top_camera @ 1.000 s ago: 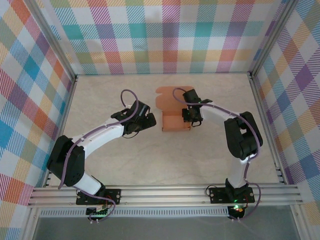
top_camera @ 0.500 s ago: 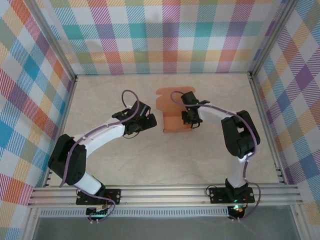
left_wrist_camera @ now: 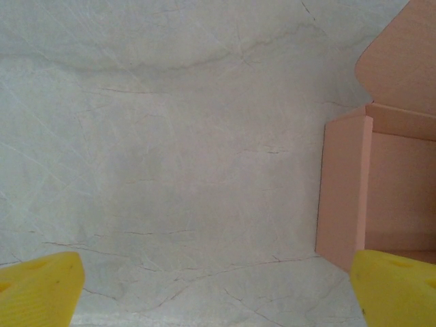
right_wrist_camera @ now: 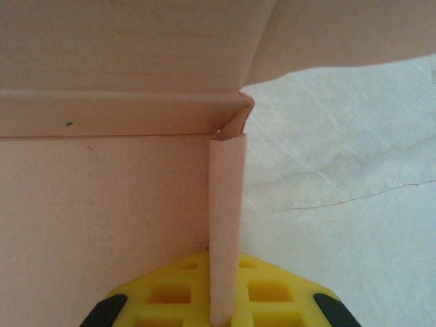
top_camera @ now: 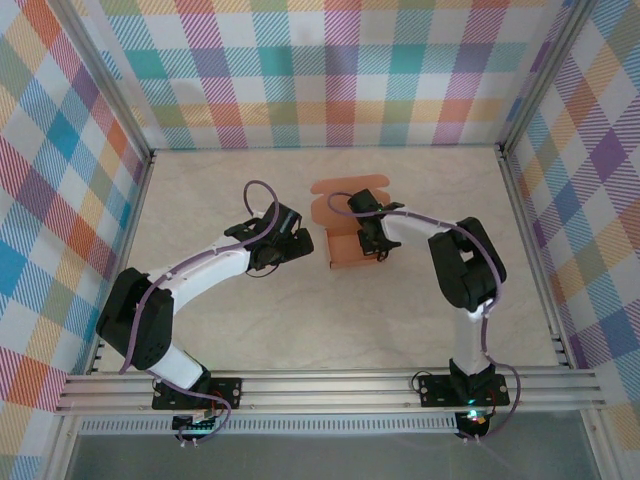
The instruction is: Fold the paper box
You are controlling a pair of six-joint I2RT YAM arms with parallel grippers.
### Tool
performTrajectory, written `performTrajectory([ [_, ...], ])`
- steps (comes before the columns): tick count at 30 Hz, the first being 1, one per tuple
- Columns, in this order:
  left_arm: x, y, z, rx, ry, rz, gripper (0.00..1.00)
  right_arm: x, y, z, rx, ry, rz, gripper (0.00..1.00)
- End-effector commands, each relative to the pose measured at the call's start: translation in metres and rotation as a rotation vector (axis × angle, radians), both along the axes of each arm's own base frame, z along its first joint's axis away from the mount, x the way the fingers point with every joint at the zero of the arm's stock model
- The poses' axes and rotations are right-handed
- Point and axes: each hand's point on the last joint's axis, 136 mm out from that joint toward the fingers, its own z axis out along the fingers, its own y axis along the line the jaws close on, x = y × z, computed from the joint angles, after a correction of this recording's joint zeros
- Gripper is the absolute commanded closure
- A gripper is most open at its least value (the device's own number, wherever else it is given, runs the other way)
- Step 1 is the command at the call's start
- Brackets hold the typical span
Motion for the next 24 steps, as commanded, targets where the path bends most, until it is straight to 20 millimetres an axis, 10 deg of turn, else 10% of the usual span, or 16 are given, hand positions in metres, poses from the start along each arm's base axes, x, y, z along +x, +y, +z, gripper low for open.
performTrajectory([
  [1,0.000,0.003,-0.007,0.014,0.005,-0.014,0.00,-0.023,-0.027,-0.027,-0.214,0.112,-0.035,1.00],
  [9,0.001,0.003,-0.011,0.007,0.009,-0.016,0.00,-0.035,-0.029,-0.044,-0.305,0.151,-0.075,1.00],
  [18,0.000,0.005,-0.009,0.002,0.005,-0.009,0.00,-0.015,0.011,0.020,-0.026,-0.002,-0.010,1.00],
  [24,0.001,0.005,-0.010,0.001,0.004,-0.009,0.00,-0.016,0.020,0.022,0.031,-0.015,0.034,0.69],
])
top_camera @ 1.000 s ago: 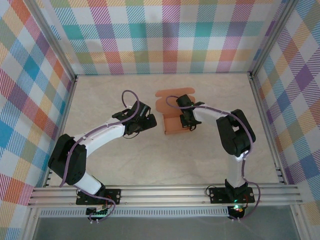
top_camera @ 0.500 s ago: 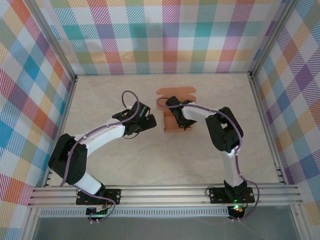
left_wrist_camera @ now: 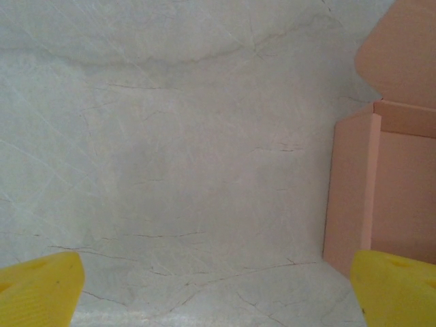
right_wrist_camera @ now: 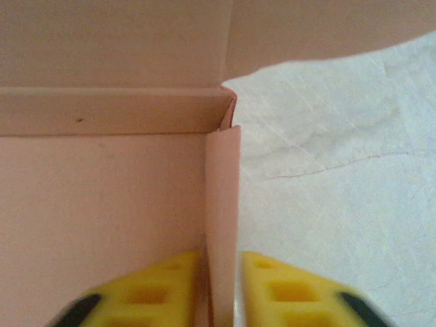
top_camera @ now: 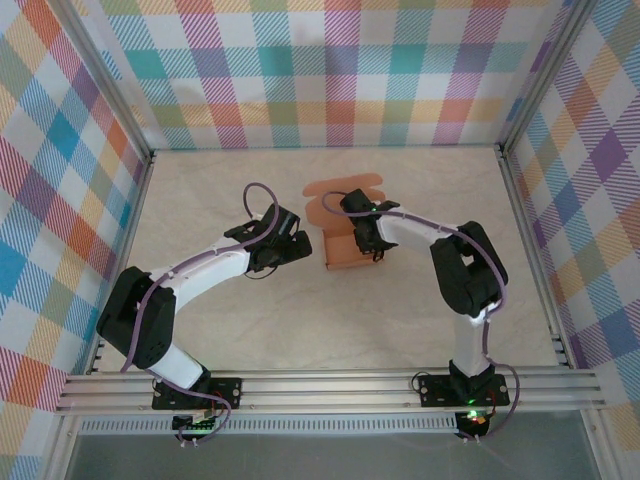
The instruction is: Fold the paper box
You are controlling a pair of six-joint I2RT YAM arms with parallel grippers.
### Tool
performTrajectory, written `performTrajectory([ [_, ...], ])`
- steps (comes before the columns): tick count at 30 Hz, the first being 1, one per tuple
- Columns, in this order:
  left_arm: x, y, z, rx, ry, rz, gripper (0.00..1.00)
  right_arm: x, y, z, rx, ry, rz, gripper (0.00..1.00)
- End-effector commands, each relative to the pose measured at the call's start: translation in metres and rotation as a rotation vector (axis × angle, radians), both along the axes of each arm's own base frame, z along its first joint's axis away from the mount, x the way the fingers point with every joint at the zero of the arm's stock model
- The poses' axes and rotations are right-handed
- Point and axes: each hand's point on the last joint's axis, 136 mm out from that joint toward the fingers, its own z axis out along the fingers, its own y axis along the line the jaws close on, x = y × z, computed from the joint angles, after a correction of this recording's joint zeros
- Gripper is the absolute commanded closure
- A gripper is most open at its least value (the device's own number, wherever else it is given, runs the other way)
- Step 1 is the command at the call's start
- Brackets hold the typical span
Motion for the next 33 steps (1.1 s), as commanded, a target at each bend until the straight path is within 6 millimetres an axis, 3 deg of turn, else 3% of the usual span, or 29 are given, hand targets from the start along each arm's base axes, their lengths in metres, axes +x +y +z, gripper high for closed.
performTrajectory([
  [1,0.002,-0.001,0.000,-0.010,-0.004,-0.006,0.00,-0.004,0.008,-0.005,0.041,0.024,0.032,0.69],
  [18,0.004,0.000,-0.001,-0.001,0.000,-0.007,0.00,-0.003,0.010,0.014,0.060,0.007,0.040,0.71],
  [20,0.004,0.000,-0.002,-0.005,0.002,-0.009,0.00,-0.003,0.010,0.014,0.059,0.008,0.042,0.77],
  [28,0.003,0.000,-0.005,-0.004,0.006,-0.009,0.00,-0.008,0.001,-0.013,-0.036,0.079,0.058,0.98],
  [33,0.003,0.001,-0.007,-0.003,0.009,-0.008,0.00,-0.014,-0.007,-0.034,-0.127,0.131,0.063,0.97],
])
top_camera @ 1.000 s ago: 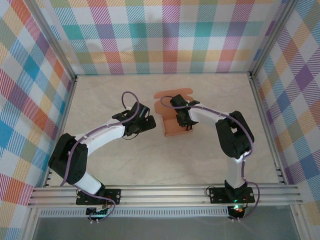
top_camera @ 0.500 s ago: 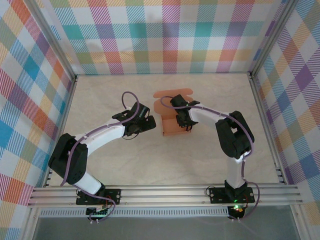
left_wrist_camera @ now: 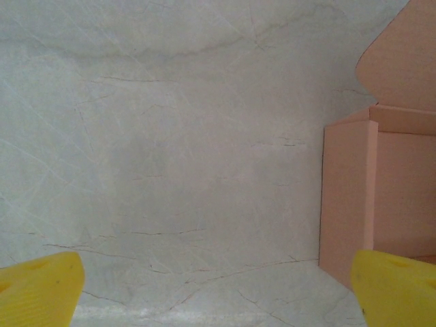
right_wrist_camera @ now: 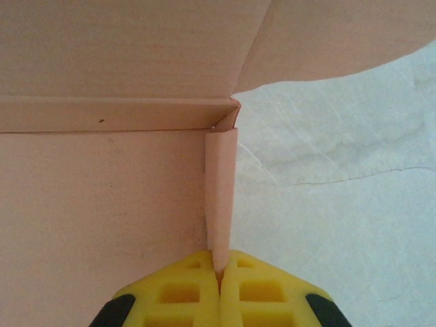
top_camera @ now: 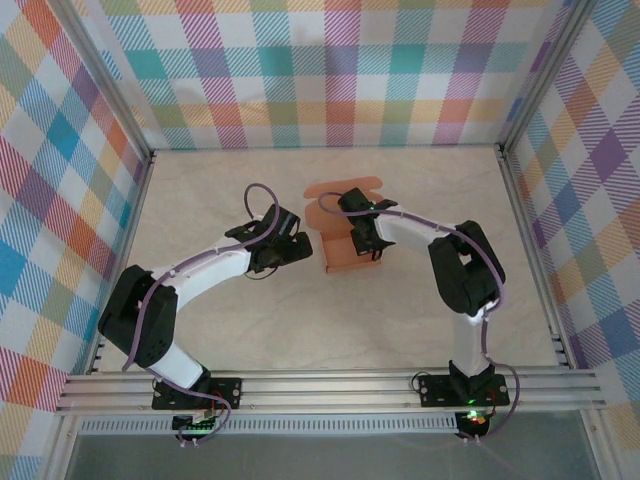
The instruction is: Fold the paper box
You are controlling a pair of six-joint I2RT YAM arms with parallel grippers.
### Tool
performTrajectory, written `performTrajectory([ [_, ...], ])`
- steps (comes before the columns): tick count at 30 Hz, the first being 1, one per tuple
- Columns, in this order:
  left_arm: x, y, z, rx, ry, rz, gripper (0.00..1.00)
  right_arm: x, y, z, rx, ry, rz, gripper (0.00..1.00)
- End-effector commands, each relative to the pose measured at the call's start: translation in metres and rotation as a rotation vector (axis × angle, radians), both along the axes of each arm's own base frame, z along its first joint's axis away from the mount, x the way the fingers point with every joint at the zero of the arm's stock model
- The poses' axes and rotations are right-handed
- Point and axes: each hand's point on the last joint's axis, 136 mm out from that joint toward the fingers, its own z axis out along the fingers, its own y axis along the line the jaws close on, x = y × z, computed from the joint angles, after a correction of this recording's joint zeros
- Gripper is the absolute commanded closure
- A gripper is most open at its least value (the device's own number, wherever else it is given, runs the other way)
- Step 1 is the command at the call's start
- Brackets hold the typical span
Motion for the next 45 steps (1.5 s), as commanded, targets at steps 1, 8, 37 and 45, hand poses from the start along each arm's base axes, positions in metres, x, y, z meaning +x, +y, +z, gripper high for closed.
performTrajectory([
  [1,0.004,0.003,-0.004,0.000,-0.003,0.002,0.00,-0.017,-0.013,-0.034,-0.126,0.108,0.016,0.97],
  [8,0.004,0.004,-0.005,-0.003,-0.003,0.003,0.00,-0.023,-0.018,-0.050,-0.182,0.152,0.009,1.00],
  [37,-0.001,0.015,0.000,-0.009,-0.021,0.024,0.00,-0.014,0.004,0.000,-0.014,0.022,-0.019,0.68],
  [45,0.000,0.014,0.000,-0.009,-0.025,0.020,0.00,-0.012,0.007,0.014,0.017,-0.007,-0.022,0.62],
])
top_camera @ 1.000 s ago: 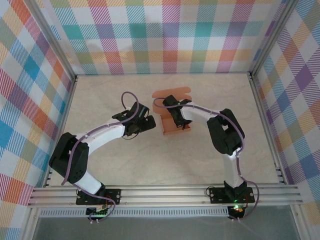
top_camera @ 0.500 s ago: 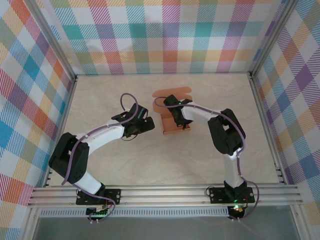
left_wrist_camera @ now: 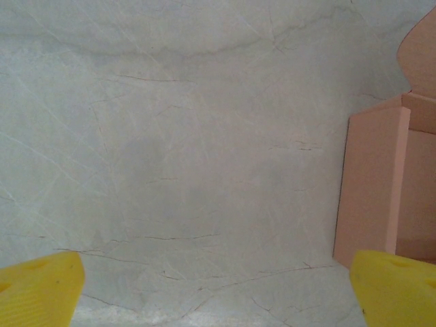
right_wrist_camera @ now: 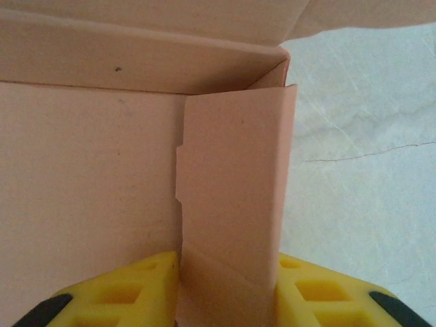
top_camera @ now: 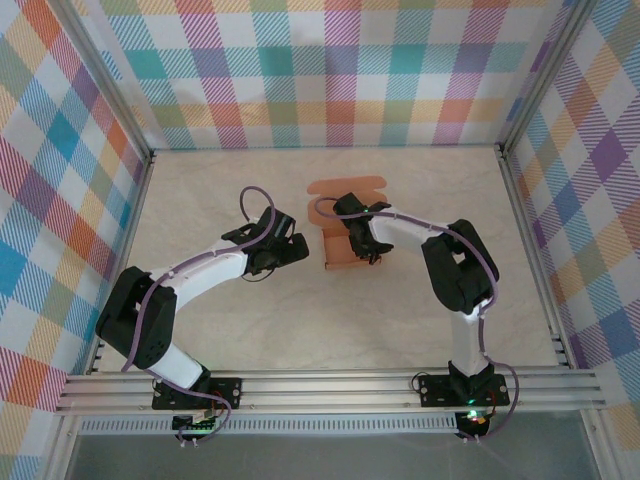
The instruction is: Fold the paper box
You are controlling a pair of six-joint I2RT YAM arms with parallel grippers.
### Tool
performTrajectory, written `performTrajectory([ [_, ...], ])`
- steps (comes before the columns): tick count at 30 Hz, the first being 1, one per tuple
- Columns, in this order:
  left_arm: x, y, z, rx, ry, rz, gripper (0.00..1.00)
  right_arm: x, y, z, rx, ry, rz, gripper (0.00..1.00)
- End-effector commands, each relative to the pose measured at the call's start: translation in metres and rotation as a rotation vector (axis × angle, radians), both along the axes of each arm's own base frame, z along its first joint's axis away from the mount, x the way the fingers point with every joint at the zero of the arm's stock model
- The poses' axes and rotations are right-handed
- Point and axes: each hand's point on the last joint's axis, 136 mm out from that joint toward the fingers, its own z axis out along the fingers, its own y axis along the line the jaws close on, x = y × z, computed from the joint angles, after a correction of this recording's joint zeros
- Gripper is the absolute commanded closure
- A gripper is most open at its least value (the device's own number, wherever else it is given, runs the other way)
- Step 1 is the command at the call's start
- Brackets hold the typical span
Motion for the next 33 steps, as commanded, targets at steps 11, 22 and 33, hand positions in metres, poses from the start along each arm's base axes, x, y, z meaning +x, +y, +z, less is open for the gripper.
performTrajectory([
  [11,0.020,-0.002,0.042,-0.020,-0.206,-0.088,0.00,0.006,0.007,0.065,0.227,-0.127,0.034,0.29],
  [22,0.056,-0.006,0.074,-0.025,-0.343,-0.149,0.00,0.032,-0.016,0.080,0.463,-0.124,-0.029,0.46],
  [33,0.056,-0.046,0.039,-0.238,-0.233,-0.218,0.05,0.005,-0.011,0.045,0.958,0.007,-0.173,0.55],
])
